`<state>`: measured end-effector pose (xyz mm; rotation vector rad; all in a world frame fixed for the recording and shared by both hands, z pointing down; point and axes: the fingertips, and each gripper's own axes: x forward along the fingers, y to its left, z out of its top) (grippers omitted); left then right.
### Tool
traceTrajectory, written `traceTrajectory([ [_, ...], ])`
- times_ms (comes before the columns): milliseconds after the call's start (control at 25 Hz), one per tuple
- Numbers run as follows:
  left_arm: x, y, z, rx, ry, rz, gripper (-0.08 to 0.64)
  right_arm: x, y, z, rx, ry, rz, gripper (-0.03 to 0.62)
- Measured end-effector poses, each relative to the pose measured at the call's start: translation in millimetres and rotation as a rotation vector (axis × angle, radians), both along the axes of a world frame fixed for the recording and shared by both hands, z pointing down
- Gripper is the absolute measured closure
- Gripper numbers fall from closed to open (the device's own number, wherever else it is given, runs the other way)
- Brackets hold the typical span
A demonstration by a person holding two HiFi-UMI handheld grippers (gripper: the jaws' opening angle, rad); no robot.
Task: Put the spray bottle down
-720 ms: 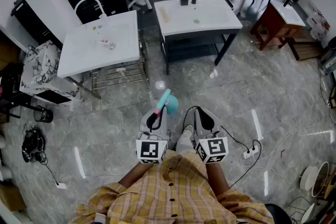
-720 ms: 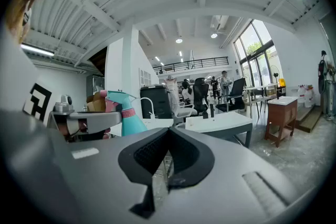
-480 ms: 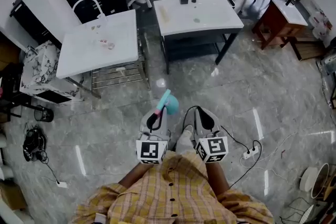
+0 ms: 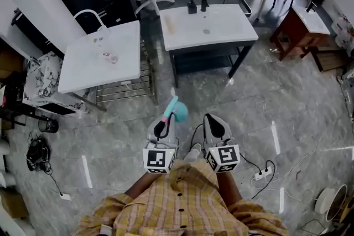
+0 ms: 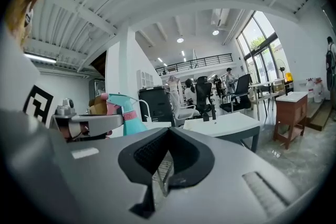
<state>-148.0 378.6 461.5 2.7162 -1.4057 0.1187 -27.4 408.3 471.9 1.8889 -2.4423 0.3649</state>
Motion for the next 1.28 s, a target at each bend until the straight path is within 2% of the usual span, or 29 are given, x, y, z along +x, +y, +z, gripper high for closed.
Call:
traceTrajectory([
  [320,40,-42,-4,0.017,-0.007,-0.042,0.543,42,-46,-3,0.021,-0.022,-0.039,0.591],
  [520,54,-53,-5,0.016,-0.038,-0.042,0.543,51,-58,-2,0.023,-0.035,-0.047,0.591],
  [800,61,-84,3,0.000,-0.040,-0.057,0.543,57,-86,15,-0.019,-0.042,-0.064,0.591],
  [1040,63,-134,19,-0.027,-0.024,-0.067,0.543,63,-136,23,-0.033,-0.022,-0.069,0.591],
  [1280,69,-206,16,-0.008,-0.015,-0.068,0.543,68,-214,25,-0.031,-0.018,-0.080,0.591],
])
